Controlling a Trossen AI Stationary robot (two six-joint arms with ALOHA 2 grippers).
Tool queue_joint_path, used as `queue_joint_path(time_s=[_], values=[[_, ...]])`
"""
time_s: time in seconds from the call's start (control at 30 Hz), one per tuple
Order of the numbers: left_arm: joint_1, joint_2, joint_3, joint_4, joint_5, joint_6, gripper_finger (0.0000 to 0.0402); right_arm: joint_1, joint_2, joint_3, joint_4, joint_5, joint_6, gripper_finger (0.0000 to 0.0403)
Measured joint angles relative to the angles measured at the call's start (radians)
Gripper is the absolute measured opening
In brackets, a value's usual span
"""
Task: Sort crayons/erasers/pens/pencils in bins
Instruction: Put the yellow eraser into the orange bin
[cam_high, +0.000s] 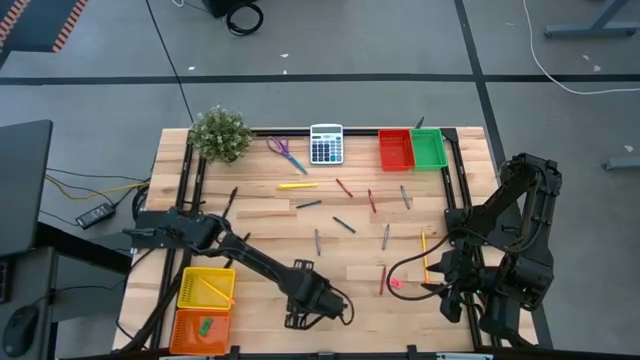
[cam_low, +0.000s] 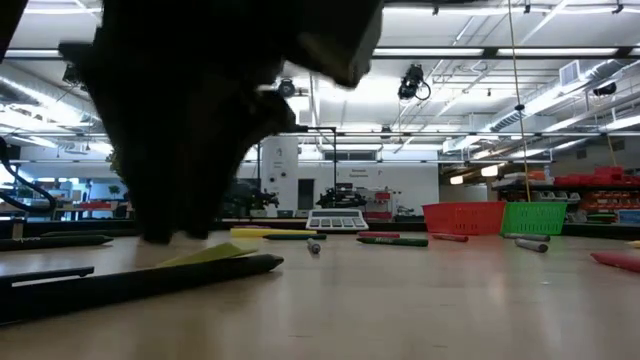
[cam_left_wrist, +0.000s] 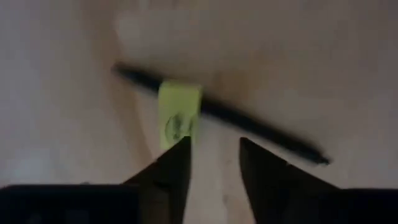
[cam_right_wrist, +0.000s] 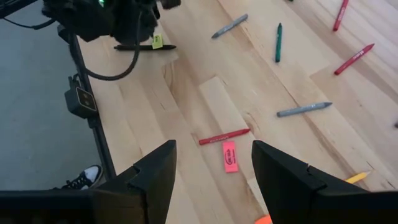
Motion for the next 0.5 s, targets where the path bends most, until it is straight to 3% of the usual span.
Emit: queue_joint_path(time_s=[0.13, 0.27, 0.5], values=[[0.009, -0.029, -0.001, 0.055, -0.007, 0.027, 0.0229, 0.0, 0.0, 0.0, 0.006, -0.014, 0.009, 0.0216], [0.012, -0.03, -0.003, 0.043, -0.021, 0.076, 0.0274, 0.0, 0.0, 0.0, 0.007, -0.015, 0.01, 0.0216], [0.026, -0.033, -0.09, 0.051, -0.011, 0.104, 0.0272, 0.0, 0.0, 0.0, 0.007, -0.016, 0.028, 0.0216]])
